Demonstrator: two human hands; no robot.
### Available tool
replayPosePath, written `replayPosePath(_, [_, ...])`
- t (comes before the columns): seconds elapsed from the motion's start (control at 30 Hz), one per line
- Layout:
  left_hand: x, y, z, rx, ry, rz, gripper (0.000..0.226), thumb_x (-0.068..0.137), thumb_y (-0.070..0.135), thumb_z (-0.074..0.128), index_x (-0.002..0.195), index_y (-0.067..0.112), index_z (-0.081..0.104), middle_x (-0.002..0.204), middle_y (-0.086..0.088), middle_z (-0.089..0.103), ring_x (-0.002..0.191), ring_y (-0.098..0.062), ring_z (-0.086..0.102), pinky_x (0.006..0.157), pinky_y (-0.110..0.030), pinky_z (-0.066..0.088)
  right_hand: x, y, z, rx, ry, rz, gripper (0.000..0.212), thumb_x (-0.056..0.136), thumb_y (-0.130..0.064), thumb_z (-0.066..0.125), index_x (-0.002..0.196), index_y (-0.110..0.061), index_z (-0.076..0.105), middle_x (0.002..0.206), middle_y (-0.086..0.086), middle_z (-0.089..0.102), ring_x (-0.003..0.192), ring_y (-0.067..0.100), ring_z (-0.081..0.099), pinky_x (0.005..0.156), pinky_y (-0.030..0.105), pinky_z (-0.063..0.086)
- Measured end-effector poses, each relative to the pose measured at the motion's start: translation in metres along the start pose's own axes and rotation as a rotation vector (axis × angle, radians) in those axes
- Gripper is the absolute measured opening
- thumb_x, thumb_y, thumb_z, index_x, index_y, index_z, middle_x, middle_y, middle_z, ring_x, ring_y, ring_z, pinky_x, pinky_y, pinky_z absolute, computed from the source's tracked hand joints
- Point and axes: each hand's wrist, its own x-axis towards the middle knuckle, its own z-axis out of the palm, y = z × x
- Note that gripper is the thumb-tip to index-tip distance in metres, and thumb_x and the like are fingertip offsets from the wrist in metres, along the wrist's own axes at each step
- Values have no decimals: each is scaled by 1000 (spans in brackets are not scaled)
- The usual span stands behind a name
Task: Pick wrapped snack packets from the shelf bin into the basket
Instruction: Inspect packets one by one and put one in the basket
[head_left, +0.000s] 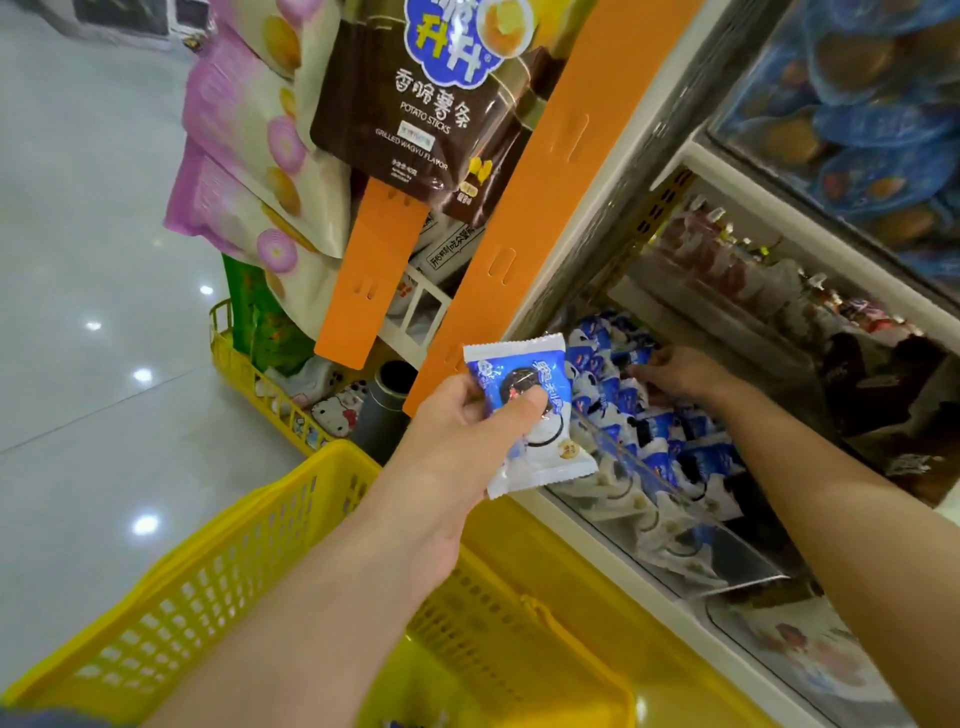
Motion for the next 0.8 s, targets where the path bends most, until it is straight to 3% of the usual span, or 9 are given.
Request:
replayPosePath(0.13, [1, -4, 2, 39, -11, -14, 28, 82, 26, 65, 108, 19, 58, 101, -2, 70, 97, -17, 66, 92, -42, 50, 5, -8, 11, 88, 81, -3, 42, 89, -40, 56, 61, -11, 46, 62, 9, 51, 56, 21, 47, 53, 29, 35])
replayPosePath(0.3, [5, -6, 3, 60, 3, -4, 26, 83, 25, 65, 107, 18, 58, 93, 1, 70, 95, -18, 67, 92, -43, 51, 6, -3, 17, 139, 102, -15, 45, 90, -39, 56, 59, -13, 37, 57, 6, 46, 53, 19, 43, 56, 29, 34])
replayPosePath(0.43, [7, -10, 3, 101, 5, -1, 22, 84, 26, 65, 105, 23, 58, 104, -2, 69, 101, -23, 64, 96, -47, 46, -7, -10, 13, 48, 143, -46, 50, 95, -43, 42, 58, -11, 38, 58, 7, 42, 59, 24, 44, 57, 31, 32])
replayPosePath(0.53, [8, -14, 5, 135, 10, -8, 19, 86, 27, 63, 104, 24, 58, 107, -10, 68, 106, -27, 61, 99, -50, 42, -35, -21, 8, 78, 327, -195, 43, 99, -39, 36, 72, -9, 50, 61, 0, 46, 64, 22, 49, 57, 29, 32])
replayPosePath(0.6, [8, -19, 6, 154, 10, -15, 20, 87, 29, 61, 107, 25, 58, 108, -7, 67, 106, -25, 61, 99, -49, 42, -64, -28, 7, 216, 441, -354, 28, 99, -33, 38, 90, -13, 55, 65, -4, 49, 56, 9, 46, 51, 23, 36])
replayPosePath(0.63, [7, -22, 7, 164, 6, -14, 20, 88, 30, 60, 107, 26, 57, 108, -4, 68, 105, -23, 61, 99, -49, 43, -81, -30, 9, 299, 464, -445, 23, 99, -30, 39, 91, -15, 54, 66, -3, 52, 52, 4, 43, 47, 17, 34])
replayPosePath(0.7, [4, -26, 10, 212, -3, 4, 18, 89, 31, 57, 107, 28, 57, 109, 0, 67, 105, -21, 62, 98, -49, 43, -116, -32, 18, 370, 443, -606, 24, 98, -28, 41, 86, -13, 55, 67, -2, 52, 53, 6, 43, 50, 19, 33])
replayPosePath(0.8, [-1, -31, 14, 277, -42, 52, 16, 92, 26, 53, 108, 27, 57, 107, 1, 67, 101, -15, 63, 93, -40, 48, -157, -27, 38, 255, 391, -763, 23, 96, -26, 45, 83, -11, 58, 75, -3, 53, 69, 8, 45, 61, 19, 34])
